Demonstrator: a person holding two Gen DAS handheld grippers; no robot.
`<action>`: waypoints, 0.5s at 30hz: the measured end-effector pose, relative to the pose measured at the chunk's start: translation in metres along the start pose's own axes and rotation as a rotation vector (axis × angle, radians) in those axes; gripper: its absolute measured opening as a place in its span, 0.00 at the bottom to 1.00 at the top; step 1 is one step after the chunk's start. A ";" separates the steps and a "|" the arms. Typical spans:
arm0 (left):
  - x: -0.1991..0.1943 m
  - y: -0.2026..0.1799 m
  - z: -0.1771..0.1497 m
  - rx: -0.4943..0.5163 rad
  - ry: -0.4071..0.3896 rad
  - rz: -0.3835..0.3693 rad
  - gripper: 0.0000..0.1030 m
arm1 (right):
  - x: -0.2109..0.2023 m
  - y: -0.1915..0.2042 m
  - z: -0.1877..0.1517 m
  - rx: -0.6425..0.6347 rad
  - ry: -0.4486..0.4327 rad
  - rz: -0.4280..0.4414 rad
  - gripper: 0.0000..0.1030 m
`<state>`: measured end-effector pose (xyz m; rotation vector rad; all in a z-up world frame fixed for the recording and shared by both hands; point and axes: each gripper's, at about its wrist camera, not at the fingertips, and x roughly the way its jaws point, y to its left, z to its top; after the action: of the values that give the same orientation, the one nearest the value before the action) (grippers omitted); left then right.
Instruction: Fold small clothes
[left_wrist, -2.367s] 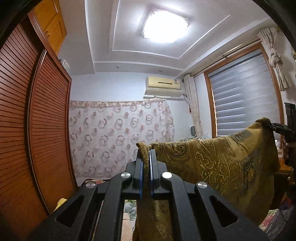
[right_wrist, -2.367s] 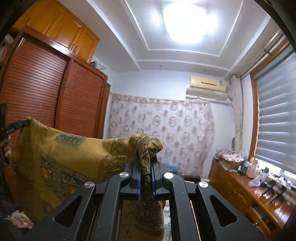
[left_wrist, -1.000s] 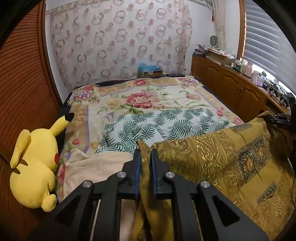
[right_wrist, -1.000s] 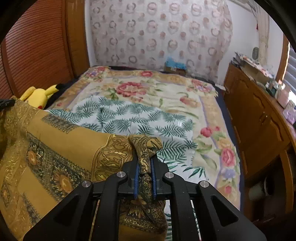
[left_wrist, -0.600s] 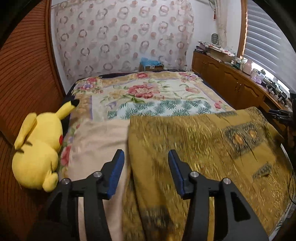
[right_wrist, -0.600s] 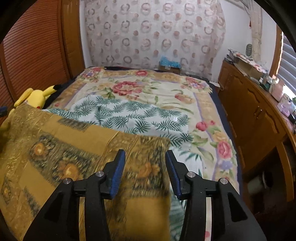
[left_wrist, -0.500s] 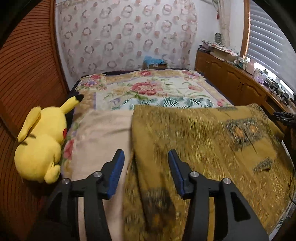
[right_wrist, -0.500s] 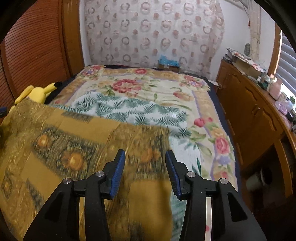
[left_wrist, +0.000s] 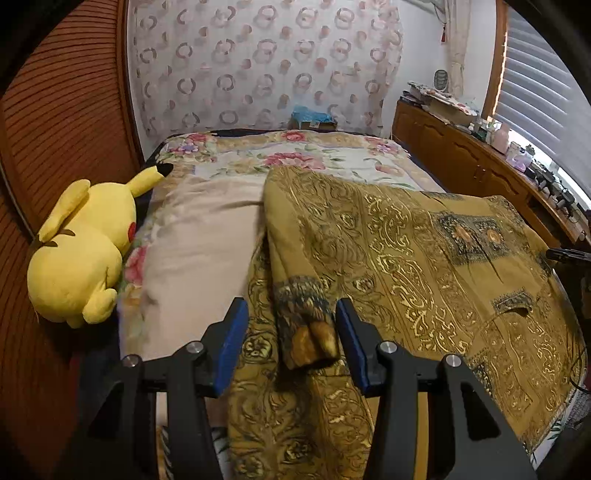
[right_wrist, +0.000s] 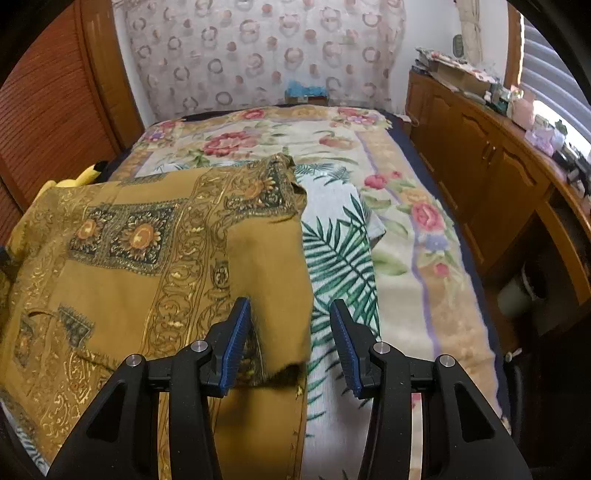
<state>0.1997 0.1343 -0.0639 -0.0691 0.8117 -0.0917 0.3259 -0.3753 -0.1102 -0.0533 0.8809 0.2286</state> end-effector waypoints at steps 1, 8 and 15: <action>0.001 0.000 -0.001 -0.005 0.006 -0.004 0.46 | 0.000 0.001 -0.001 -0.004 0.003 0.003 0.44; 0.006 -0.003 -0.006 0.000 0.025 -0.004 0.38 | 0.014 0.014 -0.007 -0.051 0.055 0.017 0.35; 0.000 -0.008 -0.007 0.018 -0.005 -0.034 0.23 | 0.005 0.027 -0.006 -0.086 0.014 0.043 0.13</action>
<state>0.1940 0.1257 -0.0678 -0.0660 0.8053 -0.1305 0.3185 -0.3492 -0.1165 -0.1159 0.8867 0.3070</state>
